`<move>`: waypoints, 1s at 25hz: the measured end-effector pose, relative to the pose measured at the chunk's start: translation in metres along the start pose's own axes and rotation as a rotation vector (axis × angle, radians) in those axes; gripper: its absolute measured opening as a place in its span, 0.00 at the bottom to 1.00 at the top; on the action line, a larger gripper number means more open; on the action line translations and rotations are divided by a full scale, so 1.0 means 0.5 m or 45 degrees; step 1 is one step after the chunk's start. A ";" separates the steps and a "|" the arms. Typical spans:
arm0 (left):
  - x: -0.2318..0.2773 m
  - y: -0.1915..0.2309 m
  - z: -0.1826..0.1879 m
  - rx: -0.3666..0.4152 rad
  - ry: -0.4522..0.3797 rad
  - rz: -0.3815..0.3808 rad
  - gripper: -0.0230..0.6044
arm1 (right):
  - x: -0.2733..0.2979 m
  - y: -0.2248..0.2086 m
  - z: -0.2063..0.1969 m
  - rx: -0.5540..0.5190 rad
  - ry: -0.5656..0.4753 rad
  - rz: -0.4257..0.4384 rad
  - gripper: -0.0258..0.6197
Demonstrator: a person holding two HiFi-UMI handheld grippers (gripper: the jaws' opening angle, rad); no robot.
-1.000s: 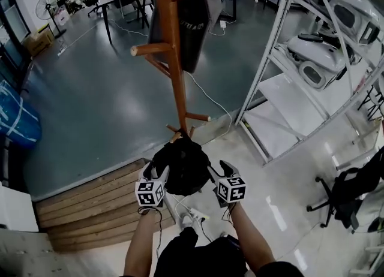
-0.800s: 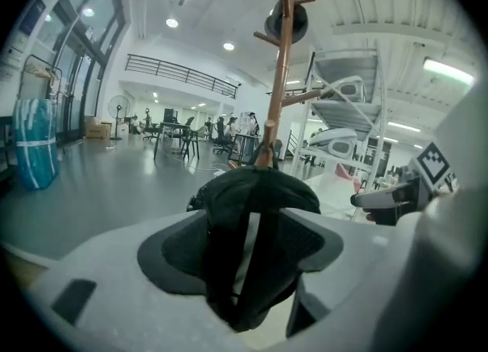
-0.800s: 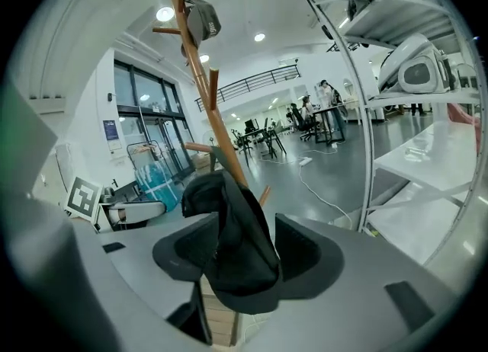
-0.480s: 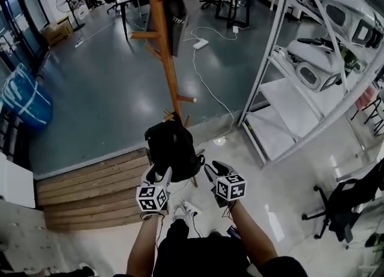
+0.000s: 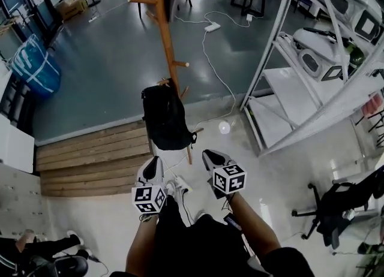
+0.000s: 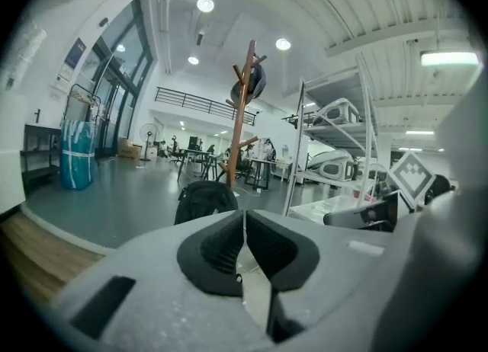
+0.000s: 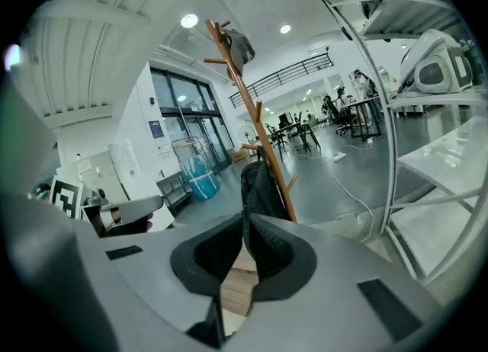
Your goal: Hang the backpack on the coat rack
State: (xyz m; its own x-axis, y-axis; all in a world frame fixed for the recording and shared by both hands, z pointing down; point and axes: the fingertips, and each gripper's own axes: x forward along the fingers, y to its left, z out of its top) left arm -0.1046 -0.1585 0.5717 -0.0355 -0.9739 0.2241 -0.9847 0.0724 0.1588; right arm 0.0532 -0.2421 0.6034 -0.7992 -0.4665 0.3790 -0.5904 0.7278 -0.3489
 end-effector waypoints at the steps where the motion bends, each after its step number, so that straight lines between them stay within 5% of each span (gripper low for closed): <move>1: -0.016 -0.011 -0.001 0.010 0.004 0.018 0.08 | -0.011 0.008 -0.001 -0.003 0.001 0.012 0.09; 5: -0.080 -0.054 -0.005 0.032 0.049 0.017 0.07 | -0.045 0.049 -0.009 -0.007 0.013 0.048 0.07; 11: -0.152 -0.099 0.049 0.067 -0.018 -0.008 0.07 | -0.085 0.119 -0.005 -0.024 -0.001 0.094 0.06; 25: -0.270 -0.042 0.073 0.064 -0.057 -0.020 0.07 | -0.135 0.288 0.008 -0.088 -0.109 0.055 0.06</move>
State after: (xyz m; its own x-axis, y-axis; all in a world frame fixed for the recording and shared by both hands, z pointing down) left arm -0.0854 -0.0365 0.5028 -0.0261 -0.9836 0.1787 -0.9924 0.0469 0.1134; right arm 0.0218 -0.1078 0.5239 -0.8322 -0.4731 0.2892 -0.5483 0.7797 -0.3024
